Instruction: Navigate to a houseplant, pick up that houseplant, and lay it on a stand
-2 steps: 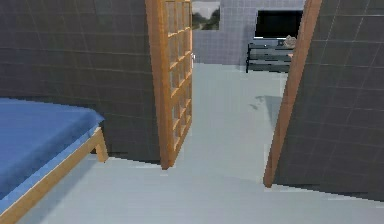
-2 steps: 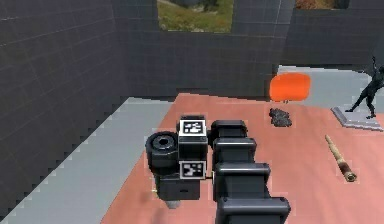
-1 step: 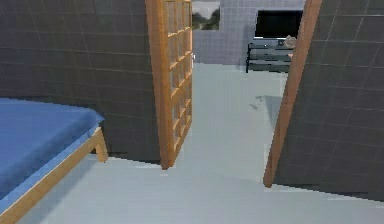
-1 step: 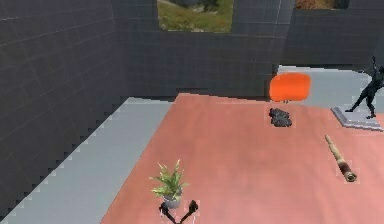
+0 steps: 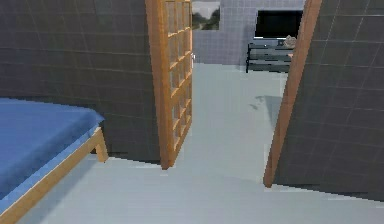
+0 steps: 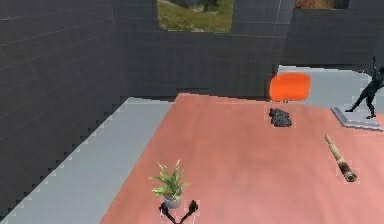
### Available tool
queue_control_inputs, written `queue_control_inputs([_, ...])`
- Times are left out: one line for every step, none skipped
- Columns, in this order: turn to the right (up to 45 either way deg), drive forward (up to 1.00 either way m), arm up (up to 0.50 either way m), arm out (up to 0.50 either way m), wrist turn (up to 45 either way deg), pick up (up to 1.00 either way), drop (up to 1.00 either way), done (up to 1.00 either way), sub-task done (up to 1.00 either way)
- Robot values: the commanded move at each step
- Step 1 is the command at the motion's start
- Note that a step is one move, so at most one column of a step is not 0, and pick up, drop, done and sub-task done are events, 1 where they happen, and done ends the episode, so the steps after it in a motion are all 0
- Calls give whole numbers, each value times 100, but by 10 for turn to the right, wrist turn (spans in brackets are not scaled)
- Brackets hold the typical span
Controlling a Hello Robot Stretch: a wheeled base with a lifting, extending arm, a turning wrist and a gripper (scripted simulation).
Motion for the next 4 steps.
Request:
queue_control_inputs([0, 0, 10, 0, 0, 0, 0, 0, 0])
queue_control_inputs([-450, 0, 0, 0, 0, 0, 0, 0, 0])
queue_control_inputs([-210, 0, 0, 0, 0, 0, 0, 0, 0])
queue_control_inputs([0, 10, 0, 0, 0, 0, 0, 0, 0])
